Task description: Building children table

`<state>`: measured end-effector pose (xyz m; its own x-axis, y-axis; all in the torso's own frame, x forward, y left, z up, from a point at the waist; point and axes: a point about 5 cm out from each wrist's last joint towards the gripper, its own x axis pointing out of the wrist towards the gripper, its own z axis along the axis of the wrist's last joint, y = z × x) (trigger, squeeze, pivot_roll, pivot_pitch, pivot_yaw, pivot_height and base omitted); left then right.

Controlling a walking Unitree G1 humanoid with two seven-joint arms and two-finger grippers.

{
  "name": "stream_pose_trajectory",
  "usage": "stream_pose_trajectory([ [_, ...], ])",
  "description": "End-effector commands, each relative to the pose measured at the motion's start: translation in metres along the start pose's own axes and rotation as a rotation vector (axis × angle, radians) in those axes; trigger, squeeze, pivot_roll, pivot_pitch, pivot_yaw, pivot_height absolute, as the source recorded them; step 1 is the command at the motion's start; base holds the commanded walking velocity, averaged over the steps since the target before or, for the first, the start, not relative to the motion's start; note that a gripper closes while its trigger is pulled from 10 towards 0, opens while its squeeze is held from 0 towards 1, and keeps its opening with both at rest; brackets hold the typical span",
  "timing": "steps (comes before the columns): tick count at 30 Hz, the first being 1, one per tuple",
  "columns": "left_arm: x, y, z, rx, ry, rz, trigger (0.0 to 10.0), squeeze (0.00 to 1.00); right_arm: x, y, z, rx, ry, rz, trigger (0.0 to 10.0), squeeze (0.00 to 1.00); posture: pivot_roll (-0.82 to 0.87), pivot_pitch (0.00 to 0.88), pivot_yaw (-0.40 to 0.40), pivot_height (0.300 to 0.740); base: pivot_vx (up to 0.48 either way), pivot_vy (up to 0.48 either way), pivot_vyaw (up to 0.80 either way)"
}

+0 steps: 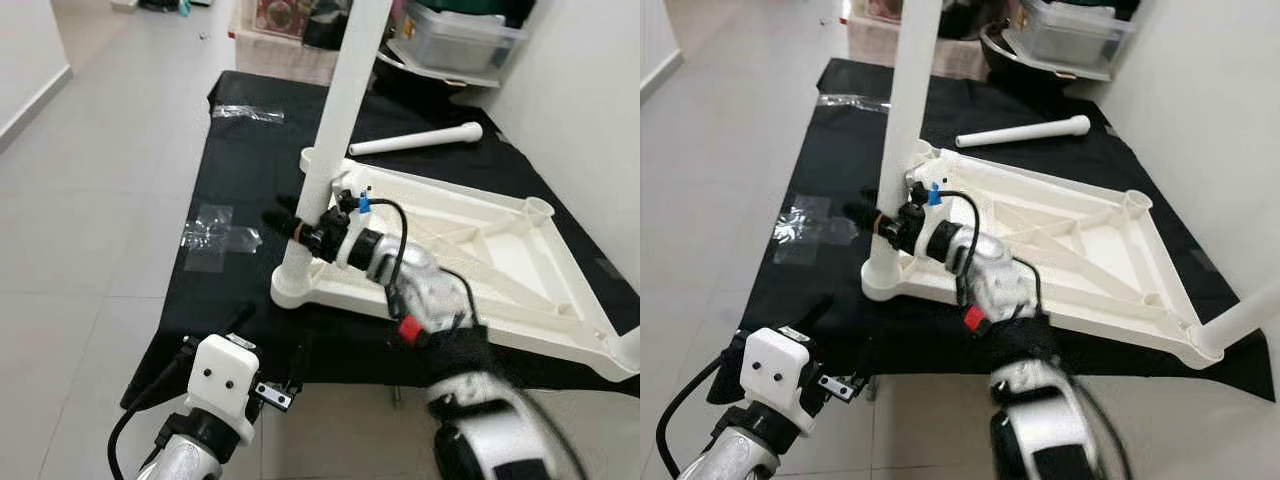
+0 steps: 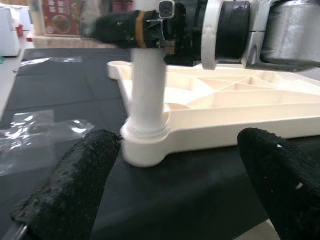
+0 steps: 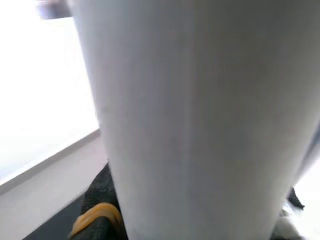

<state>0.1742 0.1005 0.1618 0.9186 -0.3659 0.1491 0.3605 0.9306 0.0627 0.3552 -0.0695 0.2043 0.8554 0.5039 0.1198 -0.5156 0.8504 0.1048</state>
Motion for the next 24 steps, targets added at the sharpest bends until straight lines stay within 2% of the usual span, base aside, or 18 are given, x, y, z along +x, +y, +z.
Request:
stream_pose_trajectory([
  [1,-0.001,-0.001,-0.003,0.001,0.015,-0.012,10.0,0.00,-0.021,-0.037,0.002,-0.044,0.003,-0.330,0.0,0.00,0.13,0.102,-0.187,0.740,0.000,0.000,0.00],
  [2,0.000,-0.001,-0.003,0.002,0.015,-0.013,10.0,0.00,-0.027,-0.039,0.002,-0.062,0.005,-0.440,0.0,0.00,0.13,0.100,-0.187,0.740,0.000,0.000,0.00],
  [3,0.000,-0.001,-0.003,0.002,0.015,-0.013,10.0,0.00,-0.027,-0.039,0.002,-0.062,0.005,-0.440,0.0,0.00,0.13,0.100,-0.187,0.740,0.000,0.000,0.00],
  [4,0.000,-0.001,-0.003,0.003,0.015,-0.014,10.0,0.00,-0.031,-0.039,0.001,-0.077,0.006,-0.507,0.0,0.00,0.13,0.100,-0.187,0.740,0.000,0.000,0.00],
  [6,0.000,-0.001,-0.003,0.005,0.014,-0.014,10.0,0.00,-0.036,-0.030,-0.006,-0.033,0.026,-0.589,0.0,0.00,0.14,0.093,-0.186,0.740,0.000,0.000,0.00],
  [8,0.000,-0.001,-0.003,0.005,0.014,-0.014,10.0,0.00,-0.036,-0.030,-0.006,-0.033,0.026,-0.589,0.0,0.00,0.14,0.093,-0.186,0.740,0.000,0.000,0.00],
  [12,0.000,-0.002,-0.004,0.006,0.014,-0.014,10.0,0.00,-0.035,-0.013,-0.013,0.010,0.047,-0.644,0.0,0.00,0.14,0.090,-0.190,0.740,0.000,0.000,0.00],
  [14,0.000,-0.002,-0.004,0.006,0.014,-0.015,10.0,0.00,-0.035,-0.009,-0.013,0.013,0.050,-0.665,0.0,0.00,0.14,0.090,-0.190,0.740,0.000,0.000,0.00],
  [15,0.000,-0.002,-0.003,0.004,0.014,-0.013,10.0,0.00,-0.025,0.004,-0.008,0.115,-0.009,-0.539,10.0,0.00,0.14,0.091,-0.191,0.740,0.000,0.000,0.00],
  [16,0.000,-0.002,-0.003,0.004,0.014,-0.013,10.0,0.00,-0.025,0.004,-0.008,0.115,-0.009,-0.539,10.0,0.00,0.14,0.091,-0.191,0.740,0.000,0.000,0.00],
  [17,0.000,-0.002,-0.004,0.003,0.015,-0.013,10.0,0.00,-0.018,0.009,0.000,0.138,-0.070,-0.435,10.0,0.00,0.14,0.091,-0.191,0.740,0.000,0.000,0.00],
  [18,0.000,-0.002,-0.004,0.002,0.015,-0.013,10.0,0.00,-0.016,0.005,0.003,0.130,-0.092,-0.396,10.0,1.00,0.14,0.092,-0.192,0.740,0.000,0.000,0.00],
  [20,0.000,-0.002,-0.004,0.002,0.015,-0.014,10.0,0.00,-0.013,-0.005,0.008,0.111,-0.117,-0.352,10.0,1.00,0.14,0.092,-0.192,0.740,0.000,0.000,0.00],
  [21,0.000,-0.002,-0.004,0.002,0.015,-0.014,10.0,0.00,-0.013,-0.005,0.008,0.111,-0.117,-0.352,10.0,1.00,0.14,0.092,-0.192,0.740,0.000,0.000,0.00],
  [23,0.000,-0.002,-0.004,0.002,0.014,-0.013,10.0,0.00,-0.012,-0.017,0.013,0.075,-0.134,-0.339,10.0,1.00,0.13,0.094,-0.191,0.740,0.000,0.000,0.00],
  [24,0.000,-0.002,-0.004,0.001,0.014,-0.012,10.0,0.00,-0.009,-0.023,0.018,0.074,-0.147,-0.222,10.0,0.00,0.13,0.093,-0.190,0.740,0.000,0.000,0.00],
])
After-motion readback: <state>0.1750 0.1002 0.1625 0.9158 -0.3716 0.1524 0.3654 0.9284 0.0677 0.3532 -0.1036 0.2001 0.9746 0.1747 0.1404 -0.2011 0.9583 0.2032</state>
